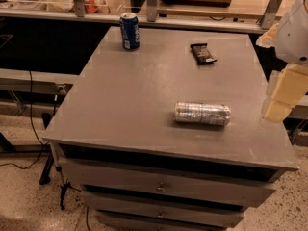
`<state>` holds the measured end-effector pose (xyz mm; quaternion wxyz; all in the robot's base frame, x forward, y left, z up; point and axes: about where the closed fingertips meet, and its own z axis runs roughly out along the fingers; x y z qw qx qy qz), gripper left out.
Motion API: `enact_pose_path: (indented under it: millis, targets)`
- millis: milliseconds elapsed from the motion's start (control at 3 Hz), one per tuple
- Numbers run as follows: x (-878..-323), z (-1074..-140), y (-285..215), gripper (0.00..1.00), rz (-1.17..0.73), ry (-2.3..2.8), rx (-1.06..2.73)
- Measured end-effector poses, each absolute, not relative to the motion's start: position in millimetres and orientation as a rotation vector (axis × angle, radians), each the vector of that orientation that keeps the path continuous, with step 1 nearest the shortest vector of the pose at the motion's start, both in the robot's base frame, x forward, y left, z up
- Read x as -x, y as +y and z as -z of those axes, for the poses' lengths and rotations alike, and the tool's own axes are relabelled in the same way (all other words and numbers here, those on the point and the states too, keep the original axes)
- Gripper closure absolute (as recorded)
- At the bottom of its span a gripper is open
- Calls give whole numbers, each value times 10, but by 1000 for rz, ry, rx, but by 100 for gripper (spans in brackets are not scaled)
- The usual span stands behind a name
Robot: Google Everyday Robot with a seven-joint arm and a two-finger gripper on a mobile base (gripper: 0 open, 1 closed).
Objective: Place redbull can upright
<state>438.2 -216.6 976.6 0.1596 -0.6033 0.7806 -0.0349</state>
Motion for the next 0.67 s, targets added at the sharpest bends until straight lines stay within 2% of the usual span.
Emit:
enact_pose_path:
  millis: [333, 667]
  targets:
    - [-4382, -9766, -2165, 0, 100, 2231, 1724]
    - [-4469, -9714, -1942, 0, 90, 2176, 1795]
